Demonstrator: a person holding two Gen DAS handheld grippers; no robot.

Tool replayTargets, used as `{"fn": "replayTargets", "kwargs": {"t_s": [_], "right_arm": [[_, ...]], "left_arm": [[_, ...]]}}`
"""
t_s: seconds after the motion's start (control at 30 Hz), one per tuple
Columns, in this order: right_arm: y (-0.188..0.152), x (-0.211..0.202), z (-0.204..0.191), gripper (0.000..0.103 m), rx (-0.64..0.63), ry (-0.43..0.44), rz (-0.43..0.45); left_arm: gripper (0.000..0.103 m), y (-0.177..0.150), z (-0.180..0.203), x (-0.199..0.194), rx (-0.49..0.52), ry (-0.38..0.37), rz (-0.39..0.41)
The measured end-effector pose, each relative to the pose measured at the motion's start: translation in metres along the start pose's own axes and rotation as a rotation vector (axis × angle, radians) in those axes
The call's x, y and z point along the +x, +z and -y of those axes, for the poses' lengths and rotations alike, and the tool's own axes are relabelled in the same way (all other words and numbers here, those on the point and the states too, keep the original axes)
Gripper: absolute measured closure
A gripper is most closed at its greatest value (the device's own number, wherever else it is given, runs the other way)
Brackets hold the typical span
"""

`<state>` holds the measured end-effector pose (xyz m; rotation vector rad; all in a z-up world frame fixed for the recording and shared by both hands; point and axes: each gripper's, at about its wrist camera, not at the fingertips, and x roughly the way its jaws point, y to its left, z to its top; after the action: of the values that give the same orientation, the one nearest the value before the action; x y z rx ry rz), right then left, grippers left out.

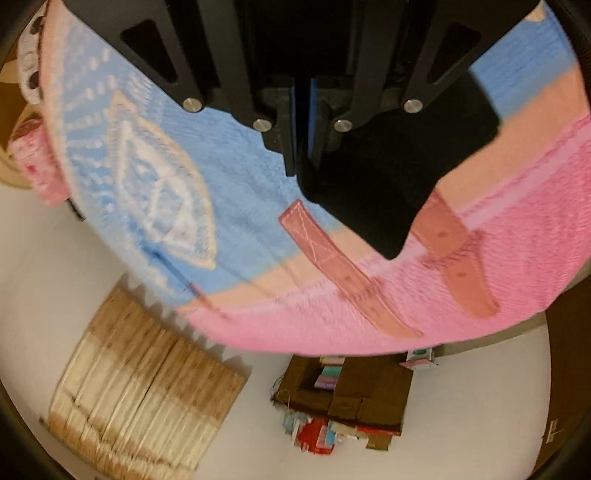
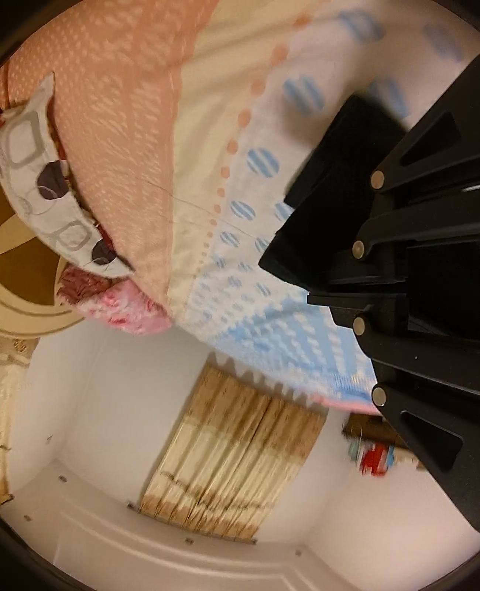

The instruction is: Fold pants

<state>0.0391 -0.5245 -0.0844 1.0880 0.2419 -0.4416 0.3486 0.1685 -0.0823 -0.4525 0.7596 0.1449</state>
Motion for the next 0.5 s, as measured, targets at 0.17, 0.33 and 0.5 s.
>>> {"fn": "replayTargets", "kwargs": {"t_s": [0.17, 0.33, 0.5], "right_arm": [[-0.006, 0.057, 0.013, 0.1, -0.04, -0.103, -0.016], [-0.011, 0.084, 0.024, 0.1, -0.05, -0.185, -0.027], [-0.005, 0.089, 0.016, 0.094, -0.102, -0.203, -0.064]], "left_arm": [[0.099, -0.005, 0.003, 0.05, -0.004, 0.083, -0.068], [0.091, -0.005, 0.008, 0.062, 0.029, 0.138, -0.081], [0.069, -0.001, 0.017, 0.05, 0.079, 0.135, -0.121]]}}
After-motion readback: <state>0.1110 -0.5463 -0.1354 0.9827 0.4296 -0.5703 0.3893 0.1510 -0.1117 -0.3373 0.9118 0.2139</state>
